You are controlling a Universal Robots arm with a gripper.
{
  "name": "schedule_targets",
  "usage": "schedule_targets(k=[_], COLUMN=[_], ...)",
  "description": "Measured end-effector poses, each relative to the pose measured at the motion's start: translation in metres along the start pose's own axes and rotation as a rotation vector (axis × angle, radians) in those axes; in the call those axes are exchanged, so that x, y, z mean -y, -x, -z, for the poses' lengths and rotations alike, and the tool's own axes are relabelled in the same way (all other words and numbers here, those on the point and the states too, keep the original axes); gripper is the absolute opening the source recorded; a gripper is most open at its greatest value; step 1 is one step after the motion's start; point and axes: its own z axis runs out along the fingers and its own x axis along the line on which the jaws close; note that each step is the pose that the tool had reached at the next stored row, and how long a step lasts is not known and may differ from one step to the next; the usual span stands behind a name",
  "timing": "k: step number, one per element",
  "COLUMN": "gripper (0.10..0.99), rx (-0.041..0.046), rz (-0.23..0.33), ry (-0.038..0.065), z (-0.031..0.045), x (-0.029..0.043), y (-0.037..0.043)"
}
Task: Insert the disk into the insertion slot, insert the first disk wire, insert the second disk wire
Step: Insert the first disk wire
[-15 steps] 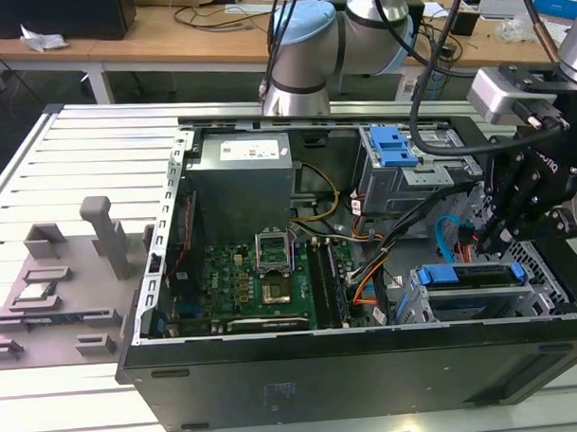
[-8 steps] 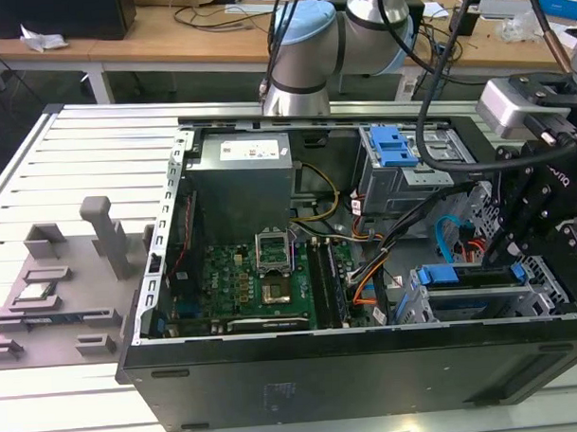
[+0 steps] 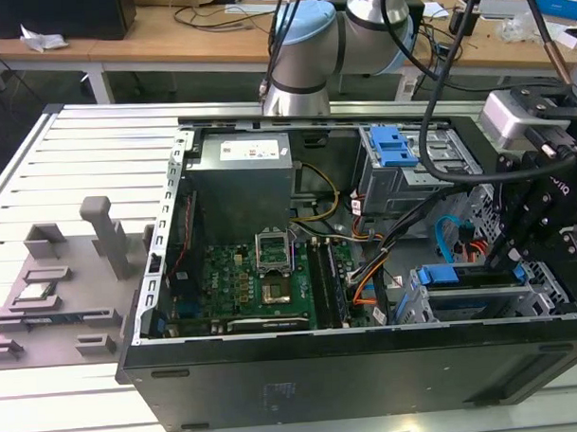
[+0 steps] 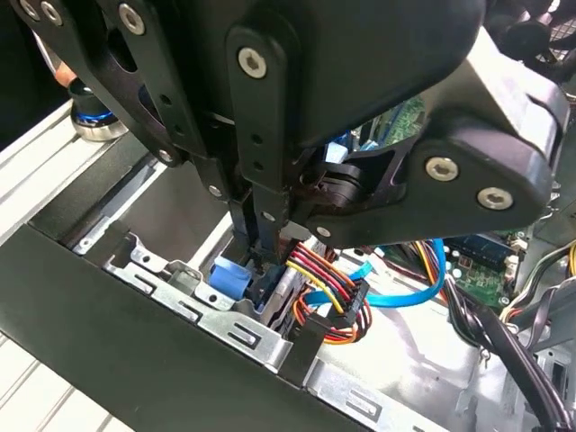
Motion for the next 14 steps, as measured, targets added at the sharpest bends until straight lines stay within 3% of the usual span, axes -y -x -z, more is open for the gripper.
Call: schedule_targets(k=[14], gripper=[0.169], rx=[-0.0003], rz=[0.0], ry=[0.0], z=[-0.0077], x=[0.0014], y=[0.0028])
